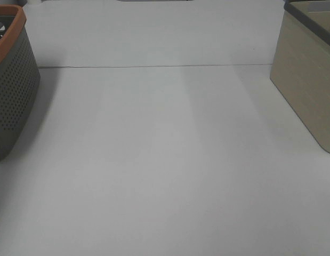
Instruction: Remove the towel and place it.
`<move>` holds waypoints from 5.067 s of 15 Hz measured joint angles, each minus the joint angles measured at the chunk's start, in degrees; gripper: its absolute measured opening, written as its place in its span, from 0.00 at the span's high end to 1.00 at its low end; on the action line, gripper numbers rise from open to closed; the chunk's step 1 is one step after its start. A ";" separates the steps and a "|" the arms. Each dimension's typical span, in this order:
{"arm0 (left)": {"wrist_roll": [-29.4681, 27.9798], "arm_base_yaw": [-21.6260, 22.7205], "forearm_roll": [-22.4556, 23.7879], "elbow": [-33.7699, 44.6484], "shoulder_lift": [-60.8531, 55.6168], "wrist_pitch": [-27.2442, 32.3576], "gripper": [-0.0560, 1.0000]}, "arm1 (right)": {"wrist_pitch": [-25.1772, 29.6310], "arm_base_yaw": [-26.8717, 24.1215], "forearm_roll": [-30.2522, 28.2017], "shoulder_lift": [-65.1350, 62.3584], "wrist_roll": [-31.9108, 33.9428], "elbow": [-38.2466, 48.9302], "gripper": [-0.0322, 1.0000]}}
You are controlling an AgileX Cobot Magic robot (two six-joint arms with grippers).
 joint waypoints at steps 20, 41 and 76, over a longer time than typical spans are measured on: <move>-10.49 0.00 -0.57 0.00 -18.33 2.86 0.95 | 0.00 0.00 0.00 0.00 0.00 0.00 0.08; -13.46 -2.41 -22.63 -11.52 -34.09 -27.90 0.95 | 0.00 0.00 0.00 0.00 0.00 0.00 0.08; 55.98 -17.99 -73.17 -4.70 -28.42 26.70 0.95 | -26.93 0.00 26.13 26.01 -38.39 -1.09 0.26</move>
